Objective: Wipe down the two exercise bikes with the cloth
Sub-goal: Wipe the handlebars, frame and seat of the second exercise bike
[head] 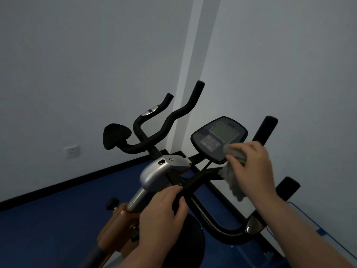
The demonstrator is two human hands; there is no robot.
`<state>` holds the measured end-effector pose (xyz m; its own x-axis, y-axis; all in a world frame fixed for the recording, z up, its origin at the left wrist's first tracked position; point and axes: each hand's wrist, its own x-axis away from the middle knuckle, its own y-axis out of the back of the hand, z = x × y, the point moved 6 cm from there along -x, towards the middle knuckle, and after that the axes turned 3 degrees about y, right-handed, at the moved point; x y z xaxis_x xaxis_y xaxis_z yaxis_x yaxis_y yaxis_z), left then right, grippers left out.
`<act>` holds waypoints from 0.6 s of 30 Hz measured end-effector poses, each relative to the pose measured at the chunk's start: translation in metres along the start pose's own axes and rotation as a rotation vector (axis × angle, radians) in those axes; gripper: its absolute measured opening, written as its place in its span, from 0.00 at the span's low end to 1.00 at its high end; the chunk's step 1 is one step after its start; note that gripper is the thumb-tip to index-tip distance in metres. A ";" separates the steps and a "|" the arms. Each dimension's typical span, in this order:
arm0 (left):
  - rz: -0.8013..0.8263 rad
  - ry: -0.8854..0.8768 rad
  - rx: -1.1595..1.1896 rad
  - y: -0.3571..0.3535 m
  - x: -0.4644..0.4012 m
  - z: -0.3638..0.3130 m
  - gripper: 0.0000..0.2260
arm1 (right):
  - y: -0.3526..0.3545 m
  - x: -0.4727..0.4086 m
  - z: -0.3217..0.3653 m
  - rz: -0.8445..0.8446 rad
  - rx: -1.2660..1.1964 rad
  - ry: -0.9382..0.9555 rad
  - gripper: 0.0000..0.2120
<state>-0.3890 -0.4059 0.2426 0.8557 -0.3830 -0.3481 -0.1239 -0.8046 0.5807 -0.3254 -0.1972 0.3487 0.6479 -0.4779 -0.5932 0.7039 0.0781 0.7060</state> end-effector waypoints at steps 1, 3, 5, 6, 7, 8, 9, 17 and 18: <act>0.005 -0.001 0.002 0.000 0.000 0.000 0.12 | 0.004 -0.002 -0.005 -0.020 0.027 -0.024 0.14; 0.024 0.002 0.007 -0.002 0.000 0.001 0.13 | -0.001 0.005 -0.012 0.008 0.097 -0.089 0.16; 0.036 0.001 0.010 -0.003 0.000 0.003 0.14 | -0.012 0.019 -0.014 0.011 0.125 -0.131 0.15; 0.035 -0.001 0.012 -0.003 -0.001 0.003 0.15 | -0.016 0.024 -0.014 0.011 0.097 -0.156 0.14; 0.034 -0.004 0.016 -0.003 -0.001 0.004 0.15 | -0.019 0.025 -0.015 0.024 0.048 -0.180 0.14; 0.035 -0.006 0.023 -0.003 -0.001 0.004 0.14 | -0.019 0.024 -0.014 0.044 0.007 -0.190 0.13; 0.040 -0.008 0.033 -0.003 -0.001 0.004 0.14 | -0.016 0.019 -0.013 0.049 -0.002 -0.176 0.13; 0.071 -0.003 0.050 -0.006 -0.002 0.006 0.17 | 0.017 -0.017 -0.021 -0.198 0.114 -0.107 0.14; 0.068 -0.005 0.053 -0.006 -0.002 0.006 0.17 | 0.007 -0.009 -0.024 -0.161 0.116 -0.144 0.14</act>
<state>-0.3926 -0.4032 0.2358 0.8420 -0.4398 -0.3124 -0.2084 -0.7994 0.5636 -0.3194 -0.1718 0.3495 0.4763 -0.5967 -0.6459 0.7510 -0.1061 0.6517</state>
